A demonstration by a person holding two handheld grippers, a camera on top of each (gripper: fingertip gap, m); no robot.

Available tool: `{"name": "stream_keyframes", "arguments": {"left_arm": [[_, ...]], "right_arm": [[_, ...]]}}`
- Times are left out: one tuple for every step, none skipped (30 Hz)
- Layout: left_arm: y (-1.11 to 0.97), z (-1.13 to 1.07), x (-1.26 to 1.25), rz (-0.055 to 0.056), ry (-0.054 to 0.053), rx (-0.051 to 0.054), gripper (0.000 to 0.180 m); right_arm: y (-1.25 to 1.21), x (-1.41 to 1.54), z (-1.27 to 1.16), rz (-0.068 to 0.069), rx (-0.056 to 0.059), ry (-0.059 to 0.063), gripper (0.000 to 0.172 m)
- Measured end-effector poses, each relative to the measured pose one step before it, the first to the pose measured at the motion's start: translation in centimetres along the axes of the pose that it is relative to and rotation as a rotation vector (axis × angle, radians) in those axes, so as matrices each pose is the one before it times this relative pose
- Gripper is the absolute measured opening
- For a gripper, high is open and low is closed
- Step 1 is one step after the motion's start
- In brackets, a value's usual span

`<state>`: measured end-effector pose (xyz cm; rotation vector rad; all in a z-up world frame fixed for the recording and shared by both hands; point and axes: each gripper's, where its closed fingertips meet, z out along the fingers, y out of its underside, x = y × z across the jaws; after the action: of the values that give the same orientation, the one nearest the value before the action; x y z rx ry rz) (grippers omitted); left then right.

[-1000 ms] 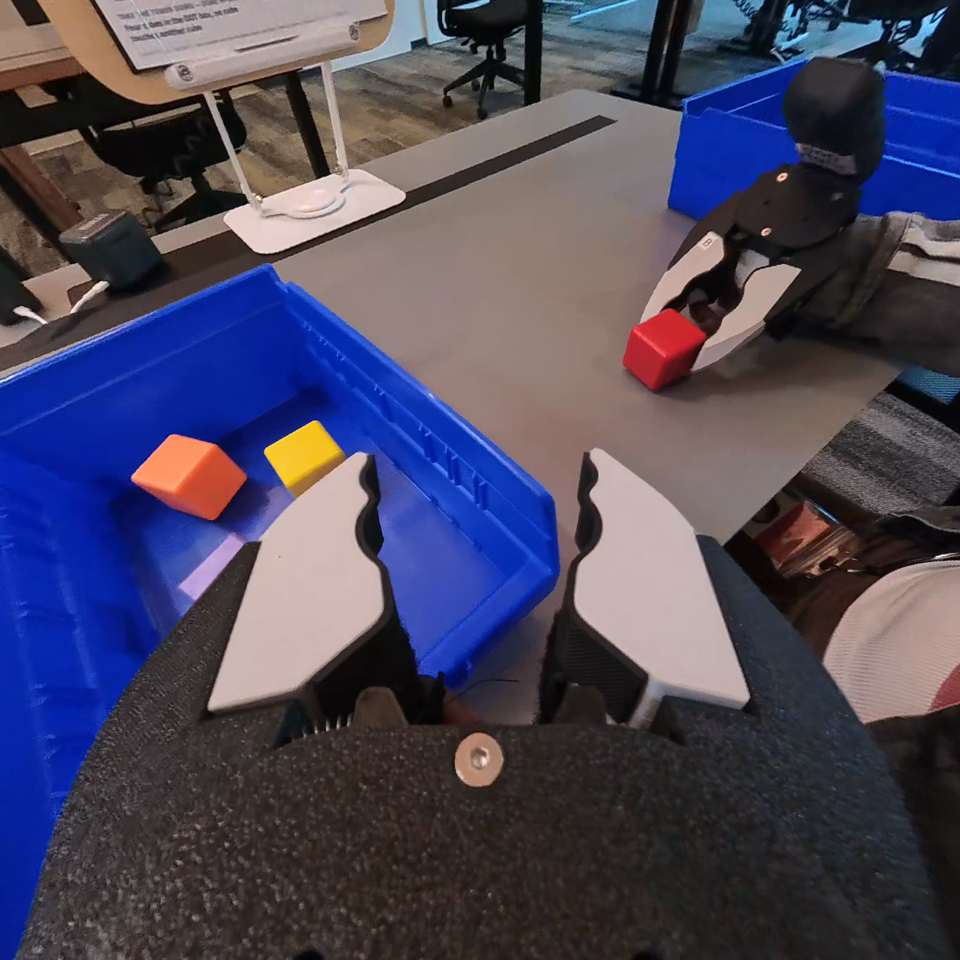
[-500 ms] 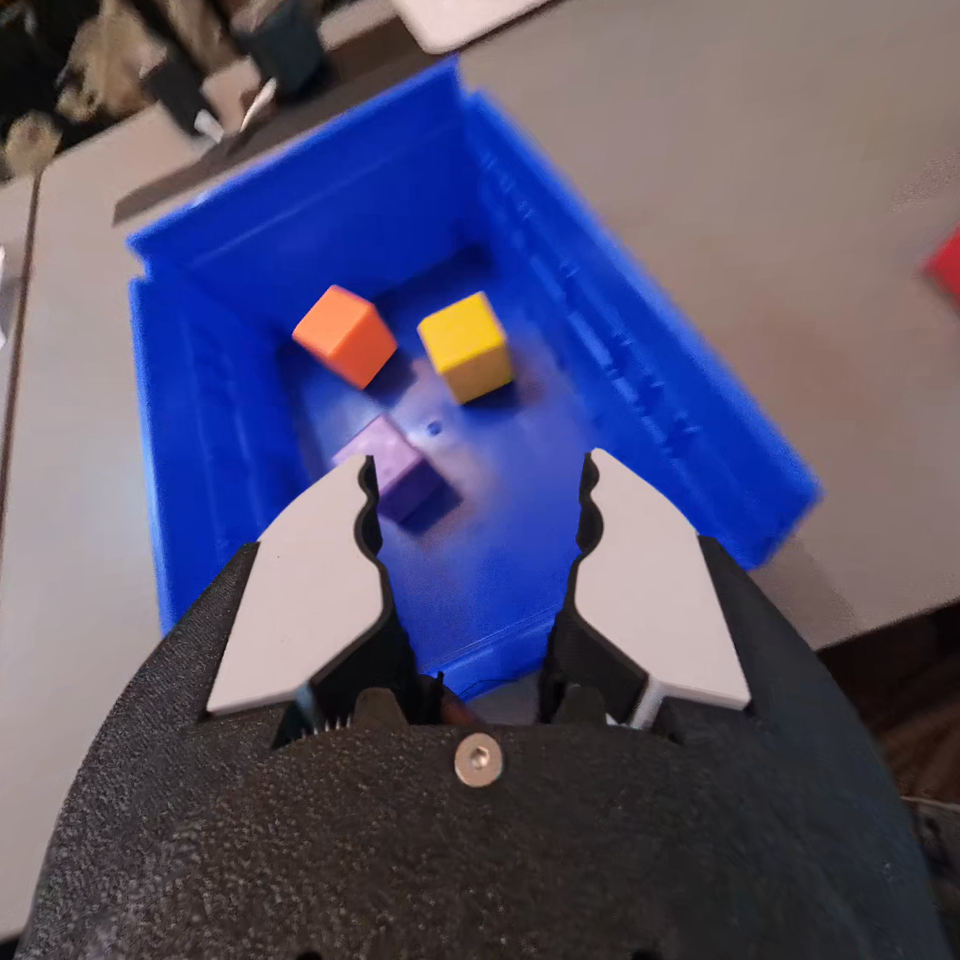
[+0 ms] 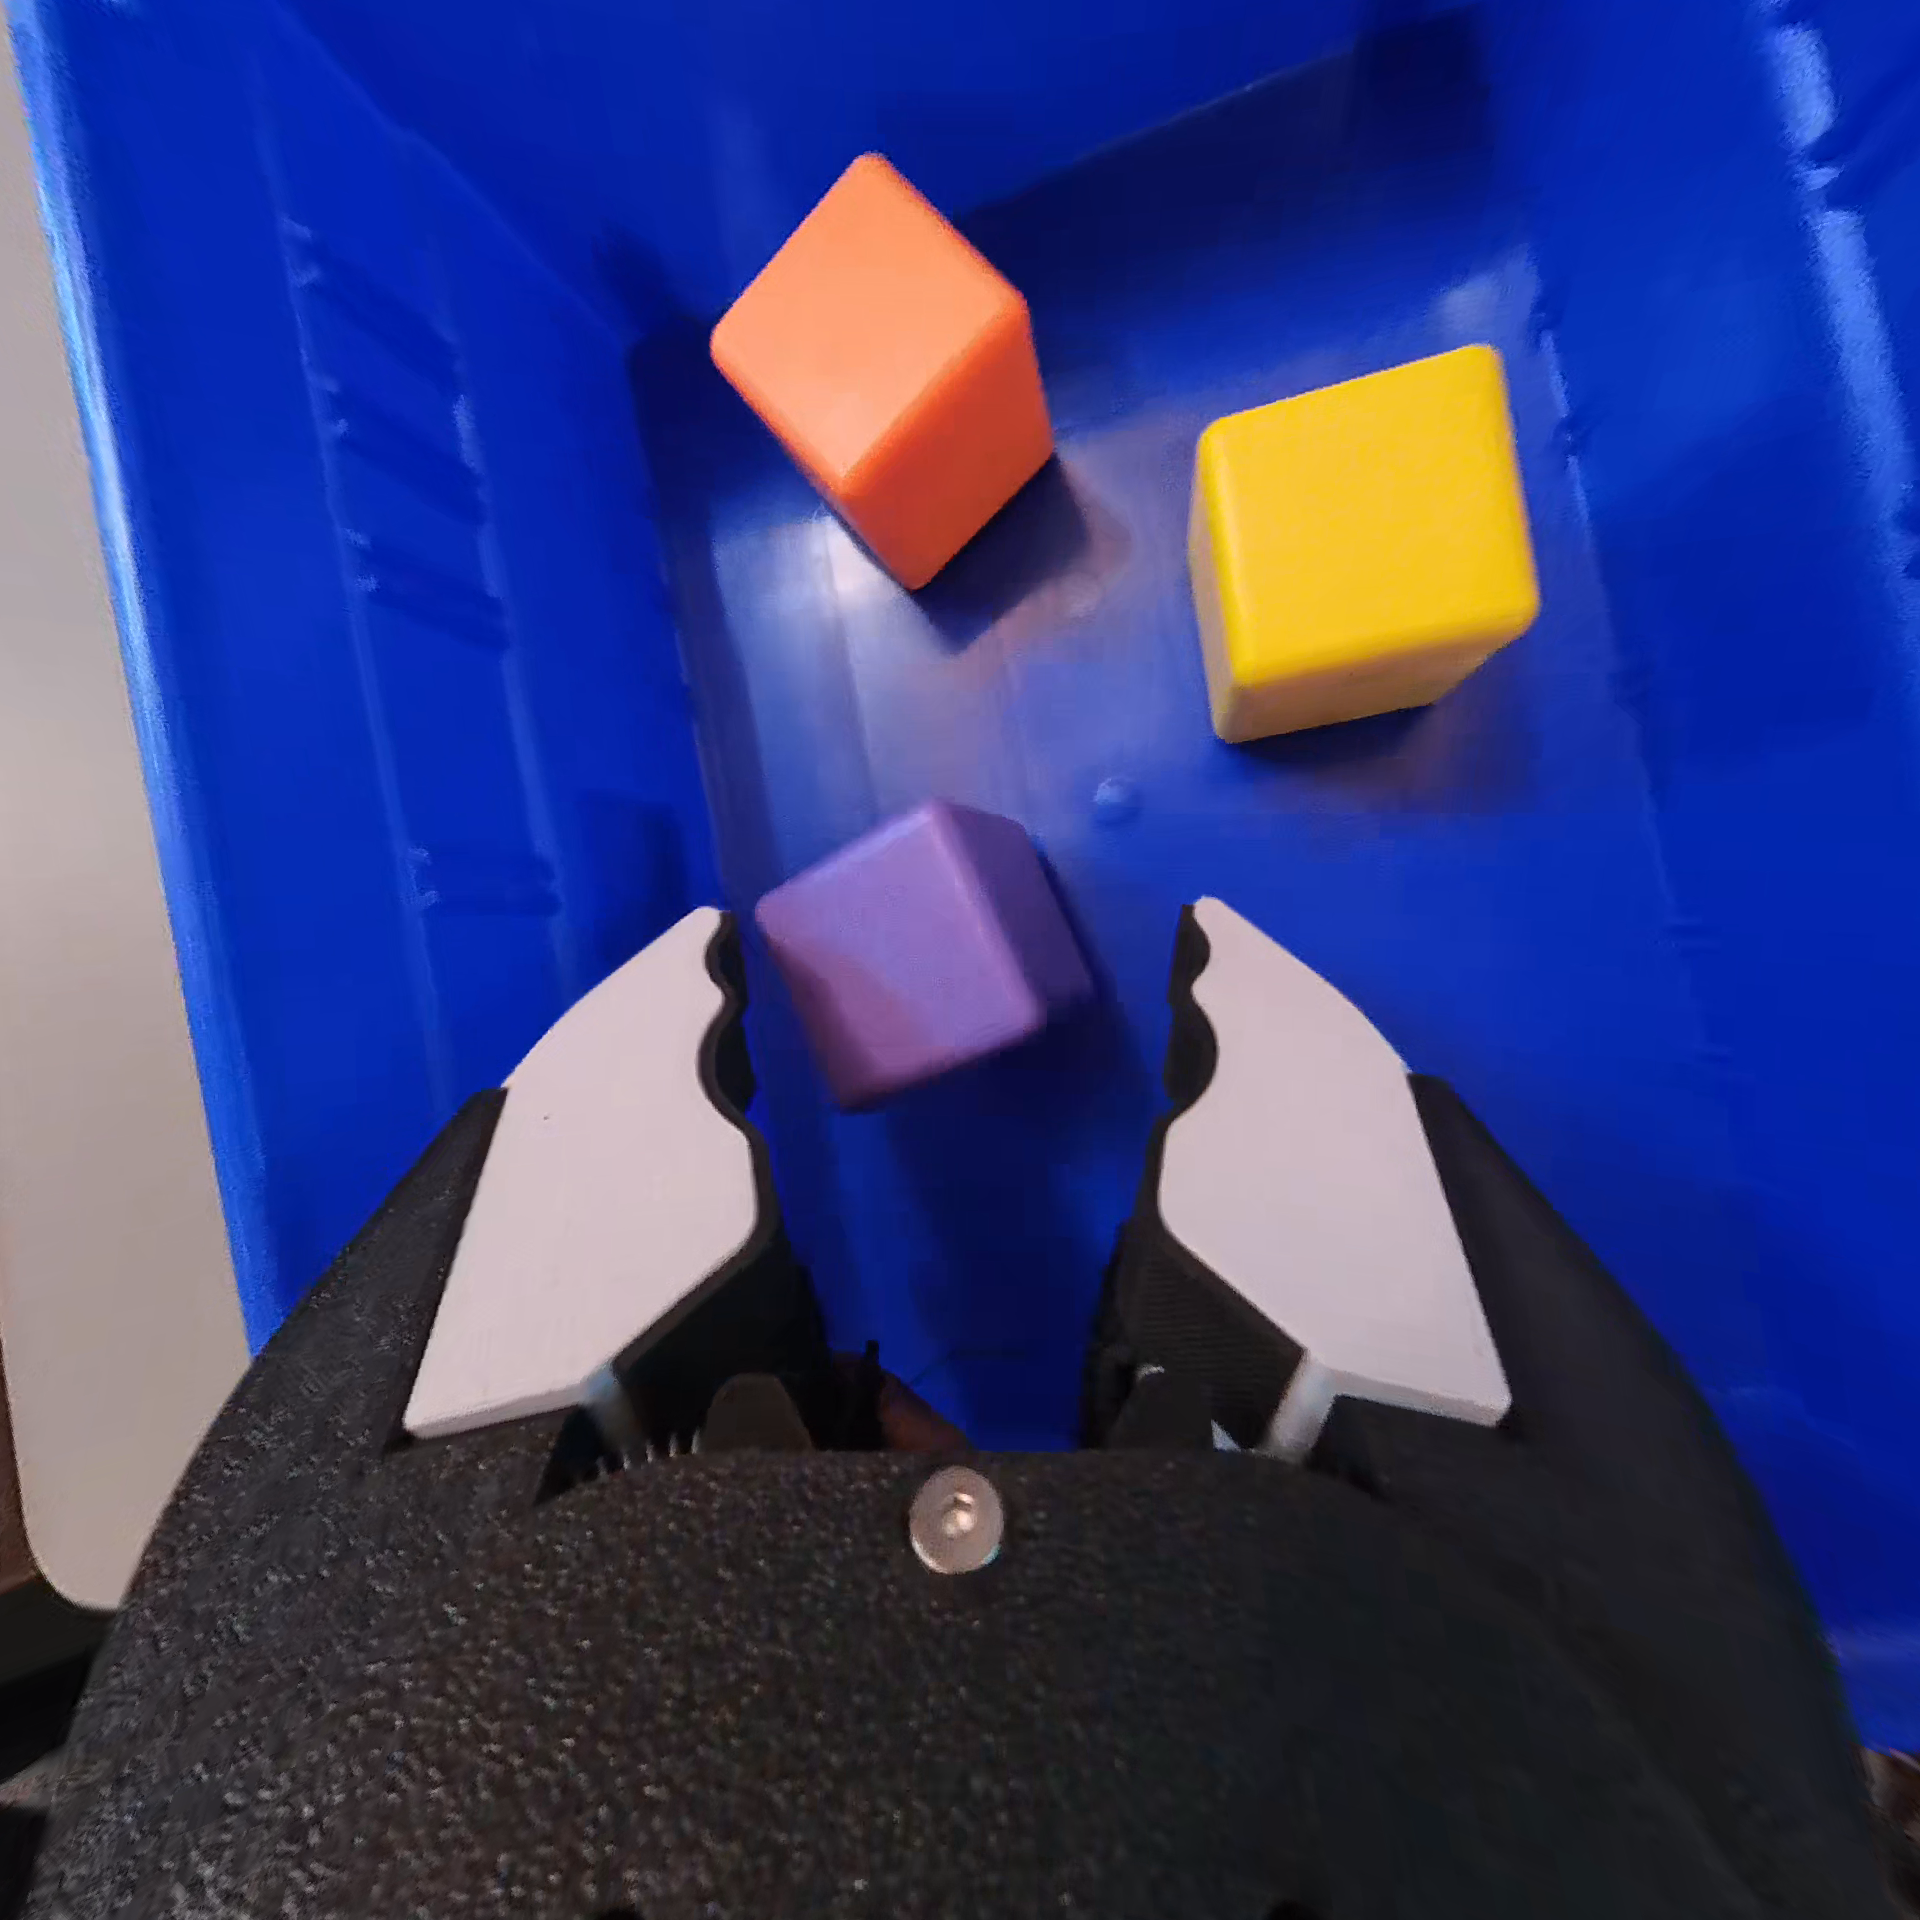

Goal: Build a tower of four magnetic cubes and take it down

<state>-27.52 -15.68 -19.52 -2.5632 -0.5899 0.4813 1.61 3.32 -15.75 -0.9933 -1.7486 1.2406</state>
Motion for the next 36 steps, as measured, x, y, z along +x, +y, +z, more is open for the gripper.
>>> {"name": "stream_keyframes", "arguments": {"left_arm": [[0.147,0.109,-0.278,-0.0033,-0.0137,-0.013,0.082],[0.024,0.028,-0.244,0.0053,-0.017,-0.001,0.084],[-0.103,-0.057,-0.082,0.0034,-0.0081,0.0092,0.084],[-0.125,-0.073,0.133,0.0002,0.0058,0.0105,0.082],[-0.02,0.018,0.177,0.0009,0.01,0.0015,0.081],[0.152,0.153,-0.035,-0.0015,0.0011,-0.0121,0.078],[0.287,0.324,0.025,-0.0032,0.0104,-0.0213,0.076],[0.386,0.419,0.208,-0.0059,0.0266,-0.028,0.074],[0.367,0.456,0.128,-0.0065,0.0221,-0.0234,0.071],[0.168,0.388,-0.043,-0.0002,0.0083,-0.0078,0.069],[-0.266,0.113,-0.014,0.0067,0.0074,0.0266,0.067],[-0.389,-0.144,0.148,0.008,0.0146,0.0388,0.066],[-0.539,-0.419,0.157,0.0084,0.0114,0.0485,0.066],[-0.987,-0.687,0.177,0.0066,0.0109,0.0792,0.066],[-1.268,-0.835,0.361,-0.005,0.0273,0.0918,0.066],[-1.375,-0.898,0.665,-0.0168,0.0487,0.0914,0.066],[-1.626,-0.942,1.06,-0.0213,0.0705,0.103,0.066],[-1.827,-0.924,1.564,-0.0232,0.0955,0.1126,0.066],[-1.848,-0.801,1.988,-0.0363,0.115,0.1105,0.066],[-1.907,-0.647,2.454,-0.0364,0.1347,0.1158,0.066],[-1.78,-0.374,2.723,-0.0337,0.1414,0.1096,0.066],[-1.341,0.044,2.522,-0.0434,0.1246,0.0829,0.065],[-0.745,0.471,2.279,-0.0478,0.1094,0.048,0.065],[-0.204,0.779,2.093,-0.0335,0.098,0.0223,0.065],[0.094,0.952,1.79,-0.0217,0.0787,0.0116,0.065],[0.368,1.081,1.493,-0.0189,0.0626,0.0003,0.065],[0.582,1.138,1.39,-0.0181,0.0613,-0.0104,0.065],[0.662,1.161,1.15,-0.0174,0.0511,-0.0131,0.065],[0.735,1.13,0.856,-0.0156,0.0385,-0.015,0.065],[0.812,1.056,0.699,-0.0126,0.0333,-0.0216,0.065],[0.9,1.009,0.455,-0.0099,0.0209,-0.0277,0.065],[0.973,0.907,0.201,-0.0034,0.0065,-0.0349,0.065],[0.876,0.813,0.051,0.004,-0.0016,-0.0294,0.065],[0.769,0.717,-0.108,0.0041,-0.0081,-0.0229,0.064],[0.692,0.599,-0.233,0.0009,-0.0114,-0.0207,0.065],[0.577,0.505,-0.191,-0.0041,-0.0041,-0.0142,0.065]], "right_arm": [[0.016,-0.006,0.0,-0.0047,-0.0015,0.0026,0.085],[0.032,0.013,0.004,-0.0046,-0.0019,0.0032,0.084],[0.025,-0.009,0.003,-0.0027,-0.001,0.0011,0.084],[0.012,-0.013,0.003,-0.0005,-0.0004,-0.0005,0.083],[0.013,-0.001,0.019,0.0,-0.0007,0.0002,0.082],[0.016,-0.008,0.02,-0.0006,-0.0011,0.0,0.082],[0.035,-0.018,0.019,-0.0014,-0.002,-0.0005,0.082],[0.05,-0.025,0.026,-0.0026,-0.003,0.0005,0.082],[0.064,-0.009,0.009,-0.0039,-0.0032,0.0017,0.082],[0.077,0.004,0.009,-0.0044,-0.0035,0.0026,0.082],[0.078,0.024,0.007,-0.0041,-0.0042,0.0032,0.081],[0.044,0.013,-0.009,-0.0037,-0.0026,0.0024,0.081],[-0.027,-0.003,-0.019,-0.003,0.0013,0.0013,0.081],[-0.116,0.028,-0.046,-0.0028,0.0054,0.0029,0.081],[-0.167,0.044,-0.043,-0.0041,0.0087,0.0039,0.08],[-0.22,0.033,-0.057,-0.0066,0.0112,0.0047,0.08],[-0.246,0.051,-0.058,-0.0091,0.013,0.0059,0.079],[-0.309,0.054,-0.079,-0.0103,0.0161,0.0079,0.078],[-0.388,0.116,-0.086,-0.0112,0.0196,0.013,0.078],[-0.471,0.176,-0.107,-0.0145,0.0232,0.0178,0.077],[-0.566,0.16,-0.118,-0.0175,0.0267,0.0187,0.076],[-0.61,0.149,-0.12,-0.0164,0.0299,0.0187,0.075],[-0.623,0.15,-0.124,-0.0156,0.0295,0.0201,0.074],[-0.647,0.089,-0.1,-0.018,0.0261,0.0184,0.074],[-0.779,0.005,-0.067,-0.0212,0.0228,0.0174,0.073],[-0.983,-0.14,-0.037,-0.0205,0.0239,0.0138,0.072],[-1.263,-0.435,0.038,-0.0178,0.0292,0.0013,0.071],[-1.452,-0.645,0.124,-0.0164,0.0316,-0.0059,0.071],[-1.46,-0.65,0.229,-0.0164,0.0264,-0.0027,0.07],[-1.341,-0.665,0.292,-0.0167,0.0195,-0.0047,0.07],[-1.18,-0.701,0.29,-0.0155,0.0164,-0.0094,0.07],[-0.943,-0.606,0.264,-0.0117,0.0134,-0.0079,0.07],[-0.653,-0.449,0.23,-0.0067,0.0083,-0.0029,0.071],[-0.386,-0.448,0.2,-0.0041,0.0063,-0.0079,0.07],[-0.118,-0.43,0.197,-0.0023,-0.0003,-0.0116,0.069],[0.191,-0.252,0.191,-0.0039,-0.0108,-0.0043,0.068]]}}
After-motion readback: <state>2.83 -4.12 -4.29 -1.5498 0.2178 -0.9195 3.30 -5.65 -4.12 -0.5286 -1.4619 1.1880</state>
